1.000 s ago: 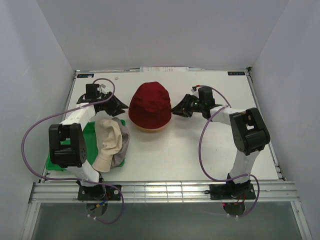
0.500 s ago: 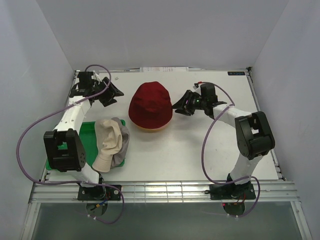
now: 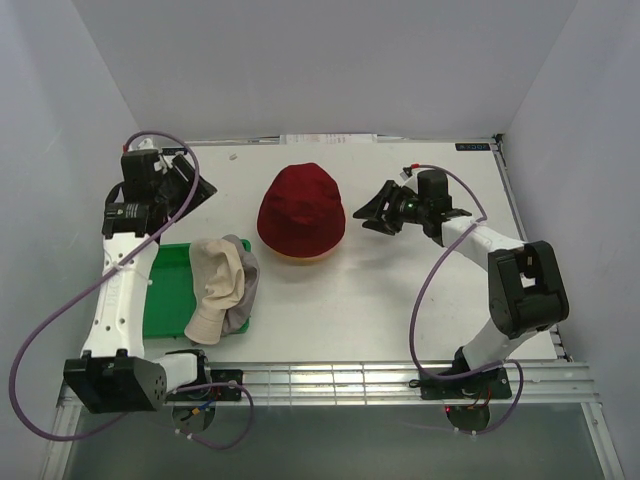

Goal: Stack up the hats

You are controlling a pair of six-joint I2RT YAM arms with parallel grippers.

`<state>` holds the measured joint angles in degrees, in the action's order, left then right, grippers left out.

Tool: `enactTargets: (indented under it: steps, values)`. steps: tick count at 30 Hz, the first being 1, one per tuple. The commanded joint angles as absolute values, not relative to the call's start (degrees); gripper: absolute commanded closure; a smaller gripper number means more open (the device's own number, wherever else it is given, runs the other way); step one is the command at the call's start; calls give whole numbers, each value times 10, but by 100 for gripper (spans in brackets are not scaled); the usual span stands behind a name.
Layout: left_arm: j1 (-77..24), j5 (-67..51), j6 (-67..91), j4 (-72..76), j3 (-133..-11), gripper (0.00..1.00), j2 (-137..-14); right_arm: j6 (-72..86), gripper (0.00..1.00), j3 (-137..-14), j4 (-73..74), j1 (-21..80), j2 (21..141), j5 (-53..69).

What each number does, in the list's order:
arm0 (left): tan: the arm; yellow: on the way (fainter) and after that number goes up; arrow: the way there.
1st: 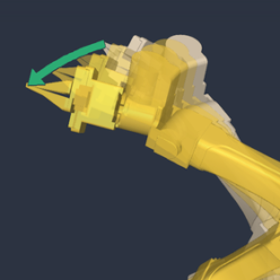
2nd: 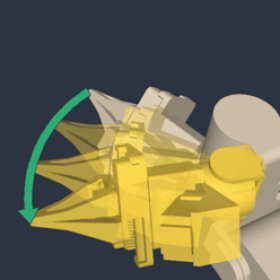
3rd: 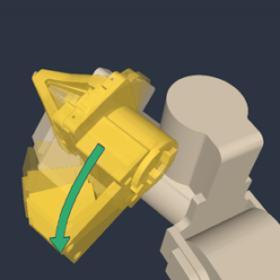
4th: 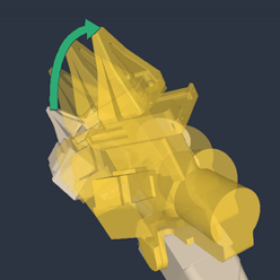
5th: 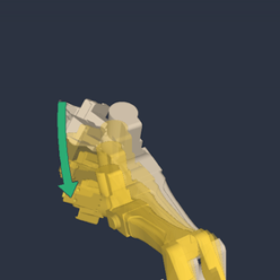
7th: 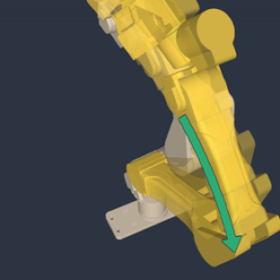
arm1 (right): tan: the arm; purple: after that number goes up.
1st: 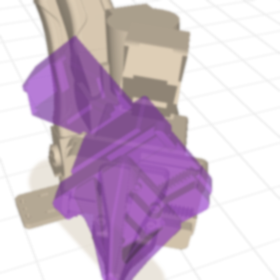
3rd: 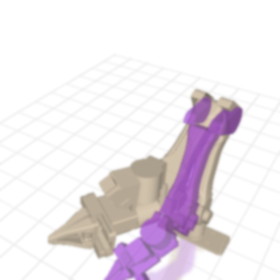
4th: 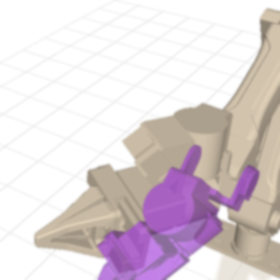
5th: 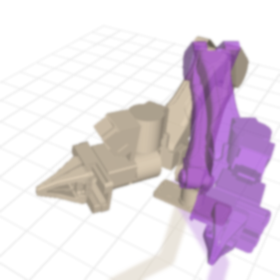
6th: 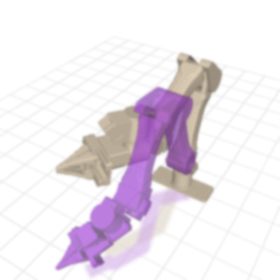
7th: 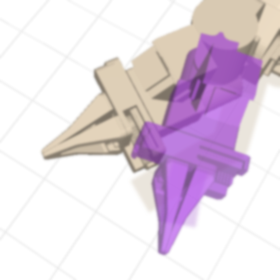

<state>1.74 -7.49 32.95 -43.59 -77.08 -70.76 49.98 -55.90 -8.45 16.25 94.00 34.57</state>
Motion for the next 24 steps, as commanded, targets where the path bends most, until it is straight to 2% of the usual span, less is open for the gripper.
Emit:
enactTargets:
  steps: [1,8,9,11,18,24]
  values:
    - [20,-61,317,-490,-736,31,-653,475,43,-551,-84,166,893,357]
    - [10,-101,310,-512,-654,26,-594,457,41,-556,-66,178,867,355]
    - [-13,-103,310,-511,-643,18,-588,455,40,-558,-63,177,866,356]
    - [-19,-112,311,-504,-611,12,-569,451,40,-563,-58,177,861,355]
    - [-40,-100,311,-490,-572,12,-559,451,40,-562,-59,181,860,353]
    - [-54,-70,332,-486,-535,22,-568,456,40,-547,-69,184,861,352]
